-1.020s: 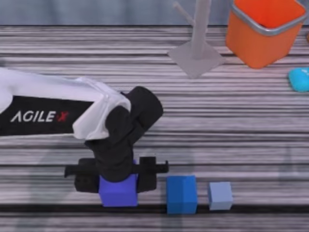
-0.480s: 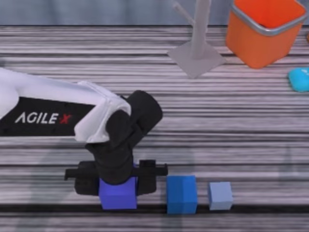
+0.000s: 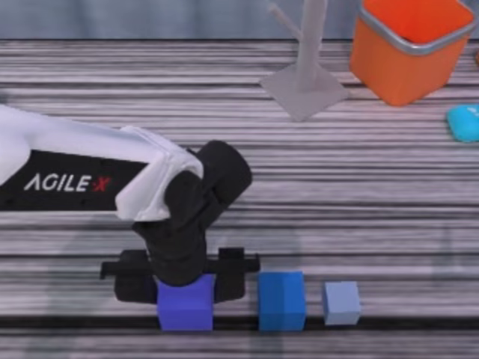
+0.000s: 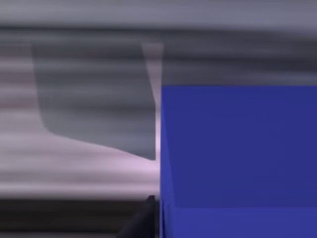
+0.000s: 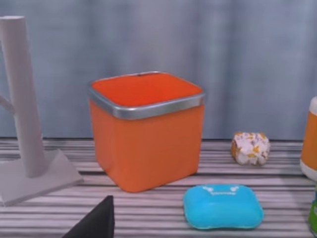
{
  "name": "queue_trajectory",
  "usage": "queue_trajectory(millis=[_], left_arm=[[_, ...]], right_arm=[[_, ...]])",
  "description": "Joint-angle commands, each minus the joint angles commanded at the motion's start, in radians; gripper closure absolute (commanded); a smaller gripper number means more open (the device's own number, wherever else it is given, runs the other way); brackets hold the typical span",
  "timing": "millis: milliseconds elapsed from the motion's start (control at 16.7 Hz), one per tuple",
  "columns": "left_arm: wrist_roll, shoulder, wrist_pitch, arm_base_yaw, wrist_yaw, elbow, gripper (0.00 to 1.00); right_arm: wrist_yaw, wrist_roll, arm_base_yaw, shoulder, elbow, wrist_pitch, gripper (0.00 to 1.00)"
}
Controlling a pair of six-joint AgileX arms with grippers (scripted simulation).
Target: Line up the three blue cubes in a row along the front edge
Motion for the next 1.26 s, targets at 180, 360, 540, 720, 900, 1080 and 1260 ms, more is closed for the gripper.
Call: queue_trajectory(millis=[180,360,540,720,900,1080,1260], left_arm=[[0.000,0.000,0.000,0.000,0.000,0.000,0.00],[0.000,0.000,0.000,0.000,0.000,0.000,0.00],[0.000,0.000,0.000,0.000,0.000,0.000,0.00],[-0.001,-0.008,-0.017,0.001,-0.001,0.012,0.00],[-0.006,-0.046,-0.108,0.008,-0.003,0.062,0.00],[-0.005,-0.094,-0.224,0.014,-0.001,0.120,0.00],[-0.004,-0.125,-0.275,0.018,-0.001,0.151,0.00]], right_arm=[[0.000,0.000,0.000,0.000,0.000,0.000,0.00],[0.000,0.000,0.000,0.000,0.000,0.000,0.00],[0.000,0.000,0.000,0.000,0.000,0.000,0.00],[0.000,0.000,0.000,0.000,0.000,0.000,0.00],[0.000,0.000,0.000,0.000,0.000,0.000,0.00],[0.000,0.000,0.000,0.000,0.000,0.000,0.00],[0.000,0.000,0.000,0.000,0.000,0.000,0.00]])
